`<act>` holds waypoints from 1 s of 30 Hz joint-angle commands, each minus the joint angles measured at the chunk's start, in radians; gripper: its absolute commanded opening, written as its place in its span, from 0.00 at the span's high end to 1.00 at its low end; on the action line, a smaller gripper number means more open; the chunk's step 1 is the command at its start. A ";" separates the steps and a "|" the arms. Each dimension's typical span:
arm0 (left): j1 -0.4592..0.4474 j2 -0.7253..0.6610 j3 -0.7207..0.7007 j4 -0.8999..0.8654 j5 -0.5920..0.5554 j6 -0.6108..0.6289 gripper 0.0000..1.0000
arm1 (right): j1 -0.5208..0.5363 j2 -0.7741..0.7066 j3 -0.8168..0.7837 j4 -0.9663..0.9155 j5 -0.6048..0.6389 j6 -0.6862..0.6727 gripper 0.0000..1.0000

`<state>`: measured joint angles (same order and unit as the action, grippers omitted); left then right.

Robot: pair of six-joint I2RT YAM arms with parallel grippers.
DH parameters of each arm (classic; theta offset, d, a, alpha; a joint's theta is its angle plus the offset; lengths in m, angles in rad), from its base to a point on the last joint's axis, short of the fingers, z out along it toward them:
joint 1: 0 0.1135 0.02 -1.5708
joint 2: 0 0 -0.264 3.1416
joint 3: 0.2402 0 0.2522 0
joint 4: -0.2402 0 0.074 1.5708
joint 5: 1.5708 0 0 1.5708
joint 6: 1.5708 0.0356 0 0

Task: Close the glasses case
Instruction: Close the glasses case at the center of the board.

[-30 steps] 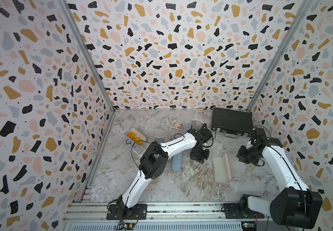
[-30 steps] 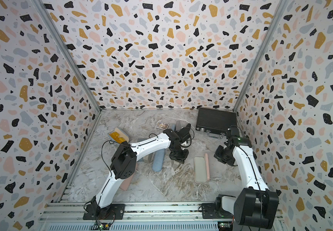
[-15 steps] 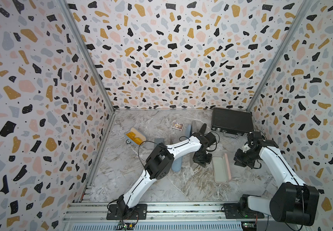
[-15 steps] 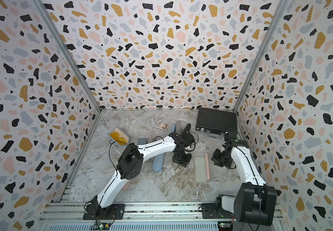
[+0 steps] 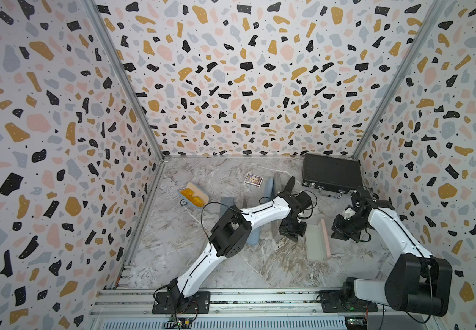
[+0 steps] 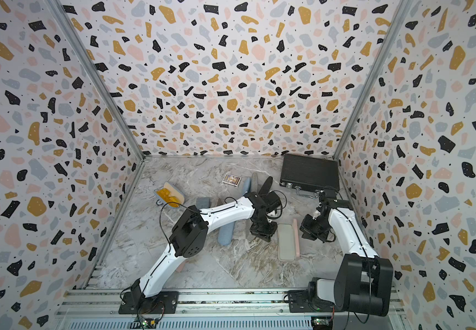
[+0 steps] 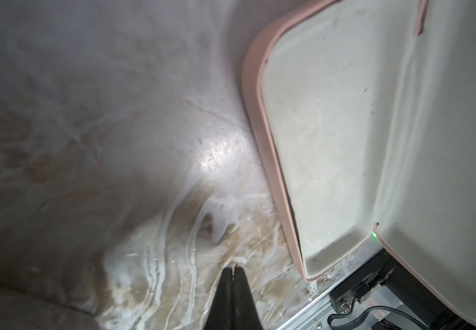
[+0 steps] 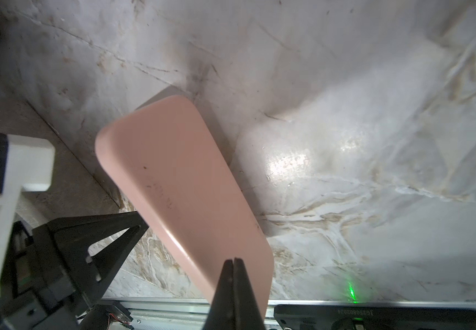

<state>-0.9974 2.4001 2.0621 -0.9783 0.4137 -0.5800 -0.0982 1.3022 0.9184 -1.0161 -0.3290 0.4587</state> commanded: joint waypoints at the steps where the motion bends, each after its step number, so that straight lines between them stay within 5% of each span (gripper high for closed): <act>1: -0.008 0.020 0.021 0.033 0.038 -0.004 1.00 | -0.003 0.006 -0.004 -0.013 -0.019 -0.015 0.99; 30: -0.016 0.053 -0.026 0.139 0.055 -0.050 1.00 | 0.043 0.045 -0.036 0.017 -0.052 0.016 0.98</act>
<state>-1.0061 2.4344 2.0529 -0.8524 0.4648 -0.6258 -0.0696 1.3437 0.8856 -0.9901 -0.3740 0.4614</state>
